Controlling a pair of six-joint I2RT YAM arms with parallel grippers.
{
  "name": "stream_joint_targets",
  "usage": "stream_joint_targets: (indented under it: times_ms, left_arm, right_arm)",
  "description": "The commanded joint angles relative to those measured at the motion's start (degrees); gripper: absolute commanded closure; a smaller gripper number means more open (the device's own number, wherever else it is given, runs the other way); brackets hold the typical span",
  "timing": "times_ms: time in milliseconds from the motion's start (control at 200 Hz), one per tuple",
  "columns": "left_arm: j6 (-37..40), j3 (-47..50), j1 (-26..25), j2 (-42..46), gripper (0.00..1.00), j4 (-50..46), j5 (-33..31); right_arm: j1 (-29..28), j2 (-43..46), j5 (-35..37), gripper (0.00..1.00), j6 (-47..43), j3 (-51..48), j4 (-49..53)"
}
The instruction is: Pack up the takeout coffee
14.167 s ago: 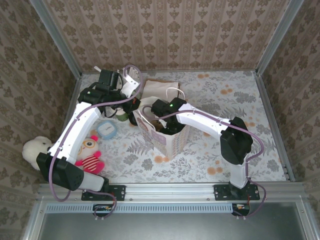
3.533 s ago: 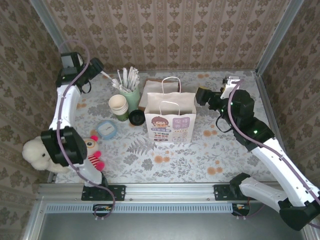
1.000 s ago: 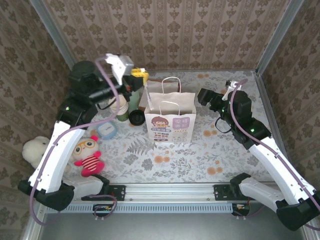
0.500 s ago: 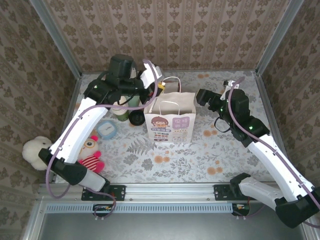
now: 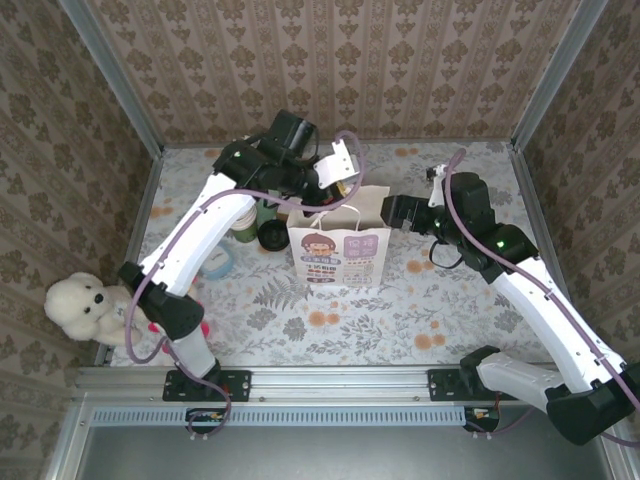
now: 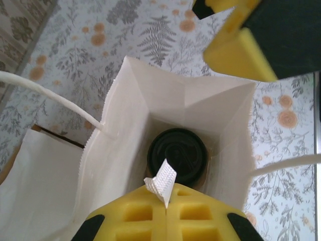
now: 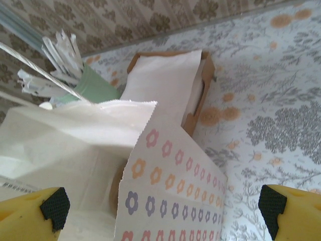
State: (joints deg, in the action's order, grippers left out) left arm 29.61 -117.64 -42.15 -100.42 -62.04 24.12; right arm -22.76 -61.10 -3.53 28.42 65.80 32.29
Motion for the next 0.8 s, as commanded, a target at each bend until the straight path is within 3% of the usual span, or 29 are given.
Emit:
stream_joint_targets:
  times_ms: [0,85,195,355,420,540,630,665,795]
  left_arm:
    - [2.3,-7.1,-1.5,-4.7,0.84,-9.1,-3.6]
    - [1.3,-12.3,-1.9,-7.1,0.56,-12.8,-5.2]
    - [-1.4,-10.0,-1.7,-4.0,0.30,-9.6,-5.0]
    - [-9.0,2.9,-1.6,5.6,0.05,3.7,-9.1]
    - [-13.3,8.7,-1.5,9.8,0.00,9.4,-11.9]
    - [-21.3,20.2,-0.8,17.8,0.00,19.1,-17.6]
    - [-31.5,26.8,-0.6,23.4,0.00,24.7,-36.1]
    - [-34.8,29.2,-0.1,25.8,0.00,25.8,-40.0]
    - [-46.7,39.3,4.4,35.5,0.00,30.1,-37.4]
  right_arm:
    - [0.1,0.6,-3.6,0.00,-0.5,-0.3,2.5]
    - [0.1,0.5,-5.0,0.00,0.1,-1.1,0.5]
    - [0.1,-1.4,-7.2,0.00,0.1,-0.3,-0.4]
    - [0.1,-5.7,-7.6,0.00,-0.6,2.8,1.4]
    - [0.2,-7.4,-8.3,0.00,-0.7,3.9,1.5]
    - [0.0,-10.5,-12.8,0.00,-0.9,5.3,0.1]
    - [-0.6,-12.6,-12.2,0.00,-1.4,7.1,1.9]
    - [-0.7,-13.3,-11.7,0.00,-1.8,7.6,2.5]
    - [-0.9,-14.8,-12.9,0.00,-1.7,8.6,3.3]
